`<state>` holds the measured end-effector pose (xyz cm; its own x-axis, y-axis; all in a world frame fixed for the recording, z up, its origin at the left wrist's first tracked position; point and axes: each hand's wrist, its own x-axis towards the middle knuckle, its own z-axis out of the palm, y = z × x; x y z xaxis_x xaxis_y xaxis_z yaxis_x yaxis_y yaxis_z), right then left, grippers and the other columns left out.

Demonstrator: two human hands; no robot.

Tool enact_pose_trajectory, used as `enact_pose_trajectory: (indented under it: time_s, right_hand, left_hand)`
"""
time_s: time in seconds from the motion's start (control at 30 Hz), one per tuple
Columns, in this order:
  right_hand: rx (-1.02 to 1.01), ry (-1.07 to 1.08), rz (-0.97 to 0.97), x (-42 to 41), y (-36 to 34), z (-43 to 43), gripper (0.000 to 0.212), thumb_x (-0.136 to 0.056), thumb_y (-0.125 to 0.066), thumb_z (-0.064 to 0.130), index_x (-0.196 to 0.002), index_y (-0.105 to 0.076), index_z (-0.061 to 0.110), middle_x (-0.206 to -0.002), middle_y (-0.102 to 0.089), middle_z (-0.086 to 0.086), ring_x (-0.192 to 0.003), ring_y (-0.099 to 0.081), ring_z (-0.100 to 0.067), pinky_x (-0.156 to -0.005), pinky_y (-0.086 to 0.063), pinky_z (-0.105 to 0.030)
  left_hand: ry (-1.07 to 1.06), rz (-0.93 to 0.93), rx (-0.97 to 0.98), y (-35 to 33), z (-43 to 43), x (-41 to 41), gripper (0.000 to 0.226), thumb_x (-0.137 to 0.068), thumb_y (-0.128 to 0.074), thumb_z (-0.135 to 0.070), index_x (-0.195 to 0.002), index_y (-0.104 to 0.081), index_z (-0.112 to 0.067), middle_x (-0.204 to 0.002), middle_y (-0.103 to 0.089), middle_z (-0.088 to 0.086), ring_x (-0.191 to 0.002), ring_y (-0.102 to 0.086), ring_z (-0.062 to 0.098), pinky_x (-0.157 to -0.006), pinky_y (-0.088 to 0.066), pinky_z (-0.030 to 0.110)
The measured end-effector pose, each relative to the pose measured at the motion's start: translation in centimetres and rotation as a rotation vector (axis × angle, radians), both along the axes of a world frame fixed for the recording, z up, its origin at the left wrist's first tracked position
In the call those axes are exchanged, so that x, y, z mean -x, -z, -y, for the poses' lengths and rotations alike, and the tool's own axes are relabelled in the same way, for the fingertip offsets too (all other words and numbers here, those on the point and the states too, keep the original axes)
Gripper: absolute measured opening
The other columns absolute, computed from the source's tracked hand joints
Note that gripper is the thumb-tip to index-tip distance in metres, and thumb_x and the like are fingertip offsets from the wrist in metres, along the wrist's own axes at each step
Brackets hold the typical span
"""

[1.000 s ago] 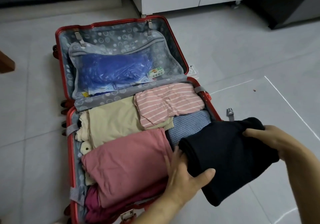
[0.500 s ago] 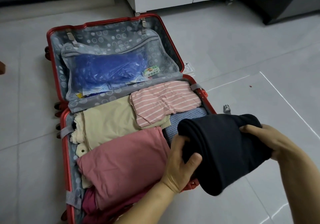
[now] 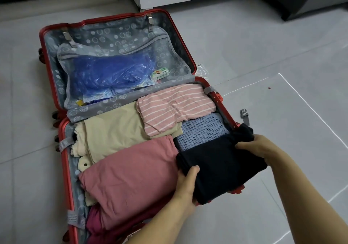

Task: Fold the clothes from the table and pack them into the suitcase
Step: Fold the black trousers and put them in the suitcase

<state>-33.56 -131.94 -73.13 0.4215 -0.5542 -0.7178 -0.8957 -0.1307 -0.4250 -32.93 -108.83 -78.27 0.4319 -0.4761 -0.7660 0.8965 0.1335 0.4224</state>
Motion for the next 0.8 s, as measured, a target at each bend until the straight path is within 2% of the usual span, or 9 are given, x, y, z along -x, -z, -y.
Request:
enact_pose_trajectory:
  time_s: [0.2, 0.33, 0.4, 0.5, 0.57, 0.63, 0.7, 0.73, 0.8]
  right_hand:
    - [-0.015, -0.018, 0.078, 0.3, 3.6, 0.3, 0.045, -0.076, -0.078, 0.024, -0.116, -0.059, 0.013, -0.101, -0.067, -0.011, -0.09, -0.065, -0.029, -0.09, -0.052, -0.045]
    - [-0.004, -0.039, 0.151, 1.5, 4.3, 0.2, 0.048, -0.078, -0.076, 0.029, -0.12, -0.055, 0.018, -0.108, -0.064, -0.008, -0.097, -0.062, -0.029, -0.092, -0.051, -0.045]
    - [0.068, -0.074, 0.181, 1.9, 4.7, -0.1, 0.049, -0.079, -0.075, 0.031, -0.121, -0.054, 0.017, -0.109, -0.063, -0.007, -0.1, -0.061, -0.028, -0.092, -0.05, -0.044]
    - [0.196, -0.151, 0.163, 2.0, 4.9, -0.9, 0.053, -0.079, -0.073, 0.036, -0.123, -0.052, 0.015, -0.106, -0.06, -0.004, -0.104, -0.059, -0.03, -0.088, -0.048, -0.041]
    - [0.292, -0.206, 0.111, 2.1, 4.4, -1.7, 0.063, -0.08, -0.071, 0.041, -0.13, -0.042, 0.016, -0.113, -0.059, -0.008, -0.106, -0.058, -0.033, -0.083, -0.047, -0.04]
    - [0.639, -0.378, 0.081, 2.6, 3.8, -2.5, 0.077, -0.076, -0.075, 0.042, -0.139, -0.036, 0.02, -0.124, -0.054, -0.014, -0.112, -0.052, -0.038, -0.086, -0.046, -0.045]
    - [0.928, -0.583, 0.22, 3.3, 3.5, -3.3, 0.075, -0.07, -0.077, 0.044, -0.136, -0.047, 0.026, -0.133, -0.046, -0.016, -0.119, -0.043, -0.041, -0.091, -0.043, -0.054]
    - [0.896, -0.67, 0.287, 3.8, 3.7, -3.2, 0.067, -0.071, -0.071, 0.054, -0.131, -0.053, 0.03, -0.138, -0.044, -0.015, -0.123, -0.039, -0.042, -0.094, -0.042, -0.057]
    - [0.569, -0.804, 0.243, 4.5, 4.1, -2.2, 0.07, -0.065, -0.044, 0.085, -0.128, -0.045, 0.054, -0.152, -0.03, -0.003, -0.137, -0.022, -0.04, -0.107, -0.031, -0.059]
  left_hand:
    - [0.07, 0.073, -0.125, 1.8, 0.4, -0.7, 0.033, -0.094, -0.058, -0.022, -0.125, -0.051, -0.031, -0.116, -0.067, 0.003, -0.102, -0.067, 0.025, -0.085, -0.055, 0.046]
    - [0.326, 0.464, -0.43, 1.8, -0.6, -1.1, 0.063, -0.079, -0.062, -0.056, -0.127, -0.049, -0.016, -0.112, -0.061, -0.006, -0.109, -0.061, 0.015, -0.089, -0.047, 0.02]
    - [0.438, 0.709, -0.631, 1.1, -1.7, -1.1, 0.083, -0.066, -0.055, -0.074, -0.126, -0.044, -0.017, -0.115, -0.059, -0.005, -0.109, -0.059, 0.017, -0.09, -0.048, 0.025]
    - [0.592, 1.154, -0.889, 0.4, -2.7, -0.8, 0.083, -0.072, -0.048, -0.073, -0.139, -0.029, -0.026, -0.136, -0.041, 0.0, -0.123, -0.042, 0.019, -0.101, -0.042, 0.036]
    - [0.776, 1.34, -0.841, 0.2, -2.4, -1.1, 0.08, -0.073, -0.03, -0.075, -0.145, -0.021, -0.04, -0.153, -0.014, 0.001, -0.14, -0.014, 0.024, -0.113, -0.024, 0.041]
    - [0.975, 1.368, -0.759, 0.8, -1.8, -1.4, 0.077, -0.073, -0.015, -0.075, -0.145, -0.017, -0.048, -0.159, 0.004, -0.005, -0.145, 0.006, 0.029, -0.117, -0.009, 0.046]
    - [1.054, 1.395, -0.795, 1.8, -1.7, -1.7, 0.074, -0.074, -0.008, -0.073, -0.144, -0.017, -0.051, -0.16, 0.001, -0.004, -0.145, 0.004, 0.034, -0.117, -0.009, 0.051]
    - [1.076, 1.408, -0.847, 2.3, -1.8, -1.9, 0.069, -0.076, -0.009, -0.07, -0.142, -0.02, -0.052, -0.16, -0.008, -0.001, -0.145, -0.006, 0.038, -0.115, -0.015, 0.054]
    - [1.114, 1.478, -0.965, 3.0, -1.8, -2.2, 0.058, -0.082, -0.025, -0.066, -0.138, -0.031, -0.052, -0.153, -0.032, 0.003, -0.136, -0.033, 0.042, -0.103, -0.033, 0.059]
